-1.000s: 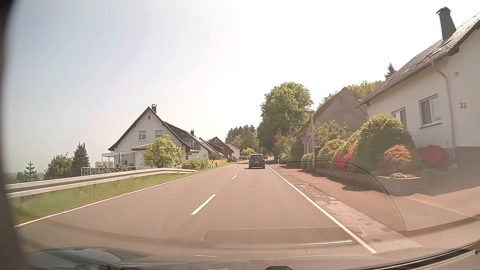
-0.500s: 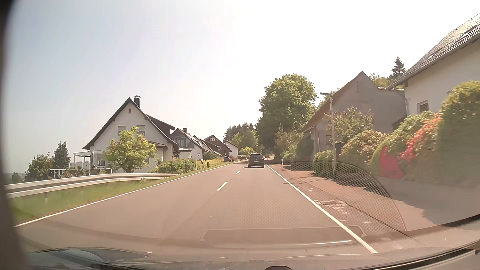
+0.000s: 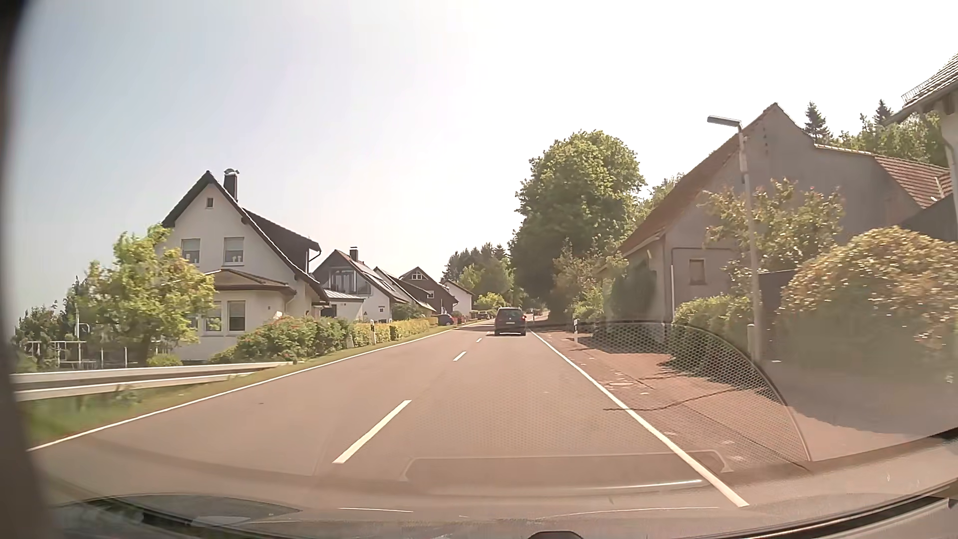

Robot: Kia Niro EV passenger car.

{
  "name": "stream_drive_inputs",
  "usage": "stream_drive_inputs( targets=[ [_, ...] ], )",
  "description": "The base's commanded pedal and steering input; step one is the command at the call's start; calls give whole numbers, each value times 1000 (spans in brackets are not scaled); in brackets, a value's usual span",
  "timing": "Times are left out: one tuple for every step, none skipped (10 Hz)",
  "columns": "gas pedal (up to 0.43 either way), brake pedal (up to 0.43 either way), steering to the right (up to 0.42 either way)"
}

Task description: Follow the waypoints while adhering to traffic rules and regulations

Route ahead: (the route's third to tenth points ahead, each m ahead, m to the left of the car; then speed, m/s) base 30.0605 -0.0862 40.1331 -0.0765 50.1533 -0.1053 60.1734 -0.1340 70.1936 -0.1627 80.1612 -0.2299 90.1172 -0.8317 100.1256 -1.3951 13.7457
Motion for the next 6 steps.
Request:
stream_drive_inputs(
  targets=[
    [177,0,1],
    [189,0,1],
    [189,0,1],
    [197,0,0],
    [197,0,0],
    [209,0,0]
  ],
)
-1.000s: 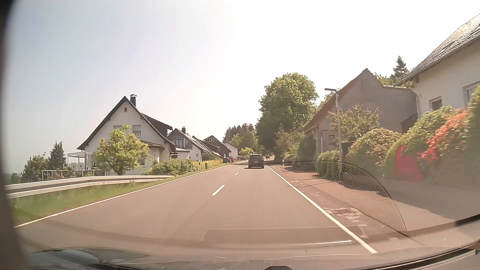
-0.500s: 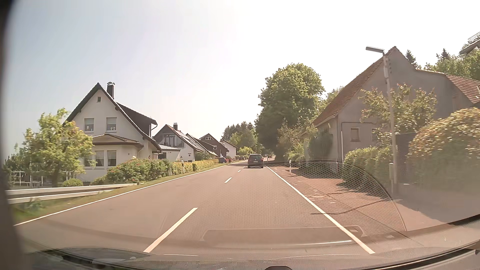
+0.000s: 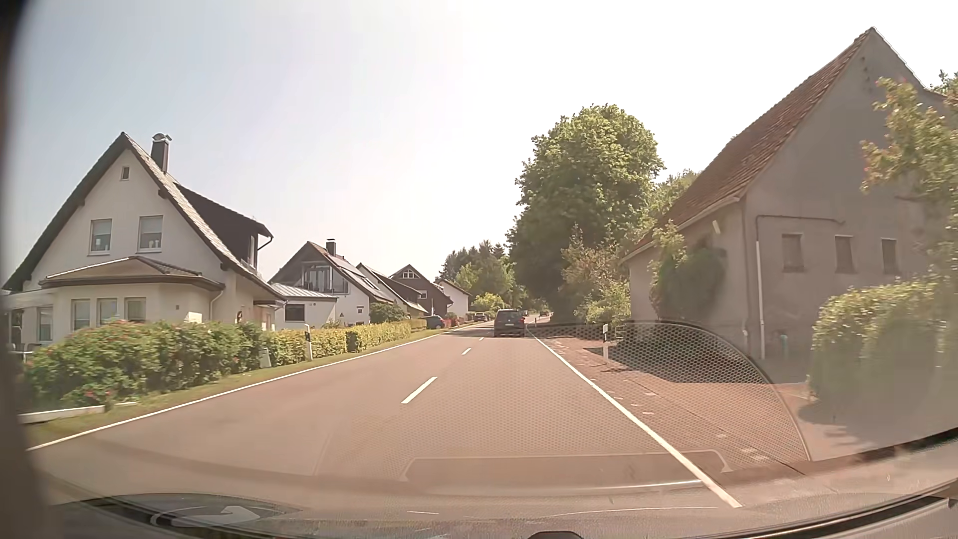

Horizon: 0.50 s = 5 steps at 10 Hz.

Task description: Follow the waypoints while adhering to traffic rules and regulations

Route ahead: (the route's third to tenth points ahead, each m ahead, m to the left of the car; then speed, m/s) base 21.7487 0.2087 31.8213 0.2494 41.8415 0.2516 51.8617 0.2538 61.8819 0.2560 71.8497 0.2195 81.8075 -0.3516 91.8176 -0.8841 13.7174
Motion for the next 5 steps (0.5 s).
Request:
stream_drive_inputs(
  targets=[
    [209,0,0],
    [209,0,0],
    [209,0,0],
    [209,0,0],
    [209,0,0]
  ],
)
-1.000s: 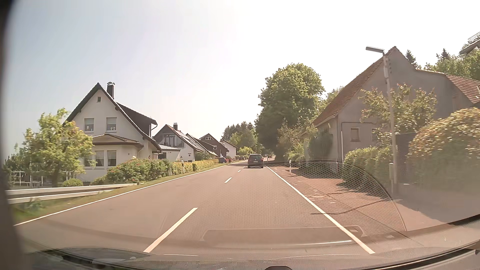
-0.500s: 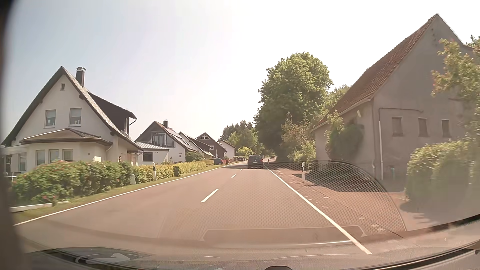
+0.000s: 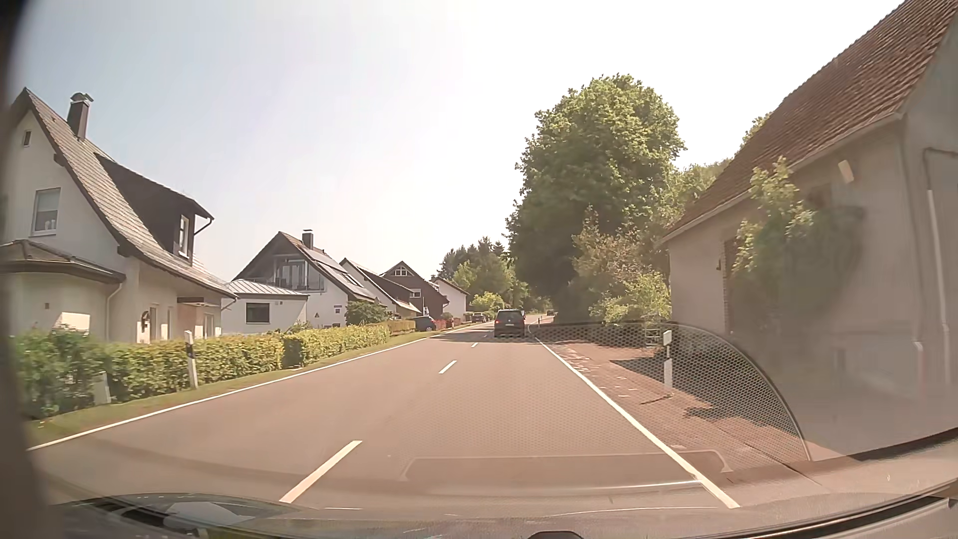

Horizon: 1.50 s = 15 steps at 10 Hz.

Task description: Follow the waypoints while adhering to traffic rules and regulations

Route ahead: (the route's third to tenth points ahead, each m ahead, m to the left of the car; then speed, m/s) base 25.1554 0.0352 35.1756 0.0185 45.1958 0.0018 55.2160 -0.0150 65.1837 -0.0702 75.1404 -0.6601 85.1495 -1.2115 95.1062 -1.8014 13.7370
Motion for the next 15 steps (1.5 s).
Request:
stream_drive_inputs(
  targets=[
    [209,0,0],
    [209,0,0],
    [209,0,0],
    [209,0,0],
    [209,0,0],
    [209,0,0],
    [209,0,0],
    [197,0,0],
    [197,0,0],
    [197,0,0],
    [177,0,0],
    [150,0,0],
    [138,0,0],
    [138,0,0],
    [138,0,0]
  ],
)
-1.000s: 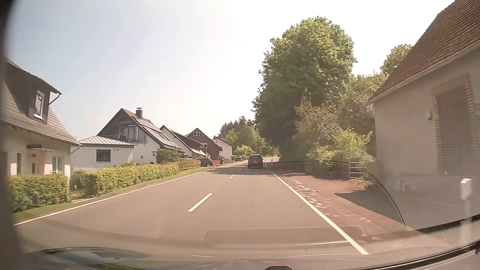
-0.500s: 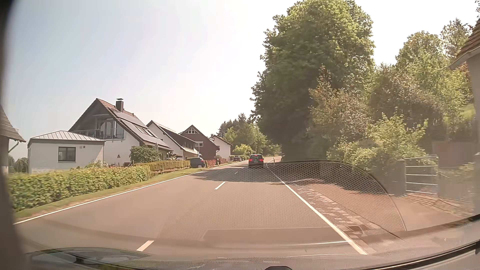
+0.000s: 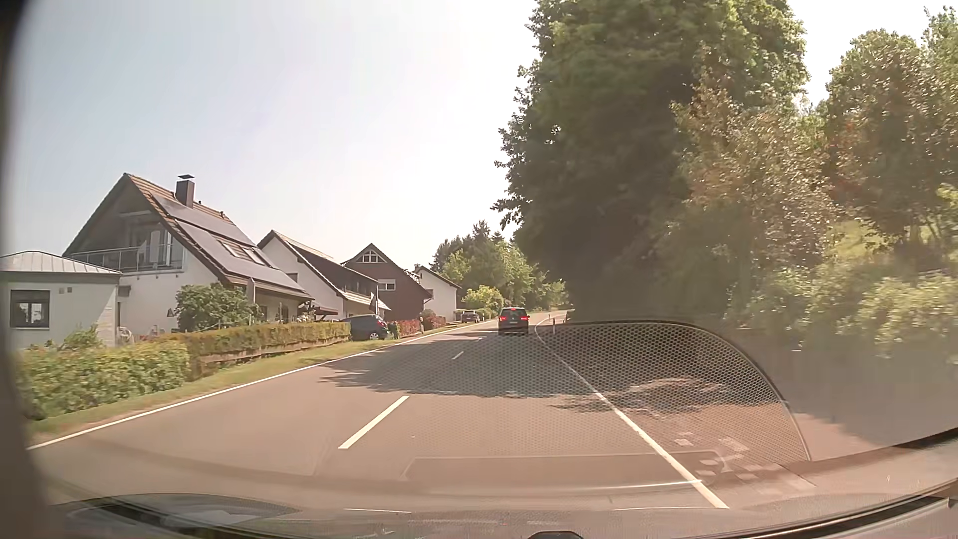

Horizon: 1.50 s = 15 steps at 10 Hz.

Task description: Follow the waypoints while adhering to traffic rules and regulations

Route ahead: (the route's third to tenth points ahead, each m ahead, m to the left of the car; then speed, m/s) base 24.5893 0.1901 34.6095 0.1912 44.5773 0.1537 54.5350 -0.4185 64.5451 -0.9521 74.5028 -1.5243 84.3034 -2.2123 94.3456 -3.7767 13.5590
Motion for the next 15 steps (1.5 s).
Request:
stream_drive_inputs(
  targets=[
    [138,0,0],
    [138,0,0],
    [130,0,0],
    [130,0,0],
    [130,0,0],
    [110,0,0],
    [98,0,0],
    [67,0,0],
    [59,0,0],
    [59,0,0],
    [59,0,0],
    [59,0,0],
    [59,0,0],
    [59,0,0],
    [67,0,0]
  ],
)
